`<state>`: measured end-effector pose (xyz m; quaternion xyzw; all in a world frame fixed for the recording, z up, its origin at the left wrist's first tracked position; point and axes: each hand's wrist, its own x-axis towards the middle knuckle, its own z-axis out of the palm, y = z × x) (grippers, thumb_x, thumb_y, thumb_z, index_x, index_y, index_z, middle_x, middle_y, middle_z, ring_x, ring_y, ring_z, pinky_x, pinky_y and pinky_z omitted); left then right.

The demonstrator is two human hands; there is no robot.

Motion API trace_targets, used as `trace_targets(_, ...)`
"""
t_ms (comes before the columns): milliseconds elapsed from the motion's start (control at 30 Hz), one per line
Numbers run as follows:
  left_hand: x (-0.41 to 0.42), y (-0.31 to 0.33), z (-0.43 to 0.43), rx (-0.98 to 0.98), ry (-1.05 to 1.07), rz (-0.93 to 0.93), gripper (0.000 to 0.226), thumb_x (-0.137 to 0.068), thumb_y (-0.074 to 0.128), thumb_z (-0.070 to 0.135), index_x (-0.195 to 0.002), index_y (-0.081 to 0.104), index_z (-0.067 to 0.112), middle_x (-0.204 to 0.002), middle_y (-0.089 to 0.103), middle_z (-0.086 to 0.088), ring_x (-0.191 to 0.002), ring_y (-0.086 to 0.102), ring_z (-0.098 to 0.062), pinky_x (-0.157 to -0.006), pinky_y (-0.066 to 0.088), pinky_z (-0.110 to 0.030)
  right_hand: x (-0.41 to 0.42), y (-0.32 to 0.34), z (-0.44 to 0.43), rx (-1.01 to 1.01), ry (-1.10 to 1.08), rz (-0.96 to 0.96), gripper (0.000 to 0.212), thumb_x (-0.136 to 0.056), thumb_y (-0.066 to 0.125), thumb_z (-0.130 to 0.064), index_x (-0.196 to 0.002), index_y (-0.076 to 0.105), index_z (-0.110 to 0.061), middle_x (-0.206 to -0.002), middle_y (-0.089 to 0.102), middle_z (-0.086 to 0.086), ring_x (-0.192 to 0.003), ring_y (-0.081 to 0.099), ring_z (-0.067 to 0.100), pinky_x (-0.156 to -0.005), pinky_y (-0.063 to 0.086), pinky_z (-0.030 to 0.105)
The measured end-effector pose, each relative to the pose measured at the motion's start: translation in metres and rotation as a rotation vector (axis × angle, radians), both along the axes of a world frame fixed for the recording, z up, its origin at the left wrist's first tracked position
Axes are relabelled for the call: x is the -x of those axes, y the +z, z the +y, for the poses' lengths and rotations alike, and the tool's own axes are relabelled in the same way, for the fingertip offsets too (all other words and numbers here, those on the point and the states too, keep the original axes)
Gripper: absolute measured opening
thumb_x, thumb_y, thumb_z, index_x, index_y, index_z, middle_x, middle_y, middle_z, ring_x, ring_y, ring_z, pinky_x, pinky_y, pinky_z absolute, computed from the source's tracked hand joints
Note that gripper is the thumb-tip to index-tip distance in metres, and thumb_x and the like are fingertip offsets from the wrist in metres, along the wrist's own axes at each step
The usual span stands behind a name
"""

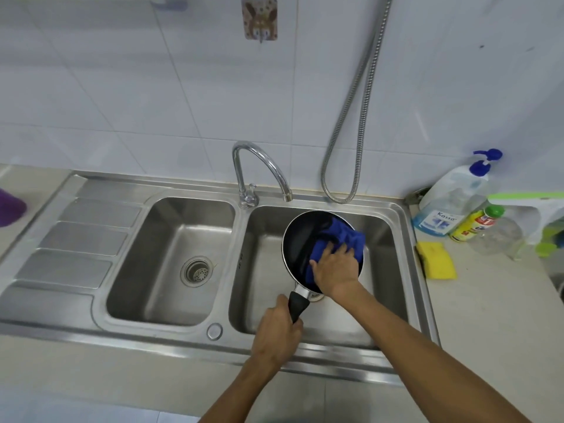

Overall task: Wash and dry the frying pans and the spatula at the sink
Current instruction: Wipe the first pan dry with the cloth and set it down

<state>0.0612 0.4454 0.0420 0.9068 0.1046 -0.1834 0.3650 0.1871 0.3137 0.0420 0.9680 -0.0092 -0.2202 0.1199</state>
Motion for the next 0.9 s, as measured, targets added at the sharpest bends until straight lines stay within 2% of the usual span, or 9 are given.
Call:
trace_targets(100,-0.009,-0.002,0.005,-0.023,-0.07,-0.002,0.017,-0.091,0.058,0.016,-0.096,0.042,0.014,-0.085,0.064,-0.011,-0.069,0.061,-0.03,-0.059,0.049,-0.041,0.012,0.015,-0.004,-0.156,0.094,0.071,0.068,-0.104,0.02,-0.058,-0.11,0.067,-0.009,-0.124,0.066,0.016,-0.114,0.062,0.034,-0.084,0.043,0.037)
trace_targets(167,-0.015,-0.003,0.01,-0.03,-0.111,0.001,0.018,-0.093,0.059,0.018,-0.098,0.043,0.013,-0.088,0.067,-0.013,-0.072,0.065,-0.031,-0.062,0.054,-0.043,0.014,0.023,0.0,-0.342,0.056,0.132,0.069,-0.104,0.016,-0.057,-0.088,0.065,-0.012,-0.111,0.07,0.014,-0.103,0.065,0.034,-0.081,0.042,0.038)
trace_targets(300,-0.035,0.005,0.018,-0.064,-0.096,-0.055,0.021,-0.098,0.061,0.025,-0.102,0.044,0.014,-0.09,0.068,-0.009,-0.071,0.065,-0.024,-0.059,0.05,-0.034,0.002,0.039,0.018,-0.741,-0.106,0.164,0.065,-0.105,0.015,-0.054,-0.123,0.064,-0.016,-0.131,0.063,0.015,-0.122,0.056,0.037,-0.097,0.041,0.042)
trace_targets(367,-0.043,0.011,0.016,-0.074,-0.08,-0.084,0.02,-0.099,0.06,0.026,-0.105,0.046,0.013,-0.091,0.068,-0.009,-0.074,0.068,-0.026,-0.06,0.05,-0.033,-0.005,0.052,0.033,-0.987,-0.228,0.108,0.061,-0.106,0.021,-0.054,-0.141,0.054,-0.017,-0.146,0.054,0.012,-0.136,0.046,0.034,-0.11,0.035,0.041)
trace_targets(433,-0.047,0.014,0.009,-0.051,-0.072,-0.11,0.019,-0.099,0.061,0.028,-0.104,0.048,0.015,-0.088,0.068,-0.007,-0.071,0.068,-0.024,-0.059,0.054,-0.035,-0.015,0.059,0.046,-1.082,-0.25,0.016,0.056,-0.107,0.029,-0.048,-0.15,0.042,-0.015,-0.155,0.044,0.011,-0.143,0.039,0.032,-0.114,0.032,0.04)
trace_targets(600,-0.058,0.021,0.02,-0.03,0.011,-0.149,0.025,-0.098,0.063,0.026,-0.114,0.053,0.01,-0.098,0.073,-0.012,-0.075,0.067,-0.024,-0.065,0.052,-0.034,-0.013,0.052,0.029,-0.856,0.025,-0.085,0.025,-0.101,0.04,-0.036,-0.104,0.054,-0.015,-0.115,0.066,0.02,-0.104,0.061,0.045,-0.085,0.046,0.045)
trace_targets(733,-0.052,0.026,0.037,-0.187,-0.105,-0.108,0.028,-0.095,0.064,0.035,-0.101,0.045,0.015,-0.098,0.07,-0.016,-0.088,0.07,-0.038,-0.071,0.056,-0.042,-0.002,0.025,-0.035,-0.414,0.138,-0.017,0.037,-0.1,0.038,-0.03,-0.123,0.061,-0.013,-0.129,0.061,0.018,-0.121,0.058,0.039,-0.096,0.046,0.044)
trace_targets(833,-0.038,0.027,0.017,-0.141,-0.173,-0.076,0.027,-0.097,0.061,0.033,-0.1,0.042,0.015,-0.097,0.068,-0.015,-0.08,0.067,-0.033,-0.065,0.051,-0.039,-0.011,-0.007,-0.072,-0.192,0.238,-0.098,0.054,-0.101,0.035,-0.022,-0.152,0.034,-0.006,-0.16,0.034,0.01,-0.151,0.026,0.025,-0.119,0.027,0.041)
trace_targets(900,-0.035,0.025,0.005,-0.09,-0.197,-0.064,0.024,-0.098,0.059,0.032,-0.101,0.043,0.015,-0.094,0.065,-0.014,-0.073,0.063,-0.029,-0.063,0.049,-0.038,-0.021,-0.014,-0.075,-0.213,0.234,-0.211,0.061,-0.101,0.035,-0.023,-0.158,0.02,-0.009,-0.167,0.02,0.005,-0.155,0.011,0.021,-0.124,0.012,0.043)
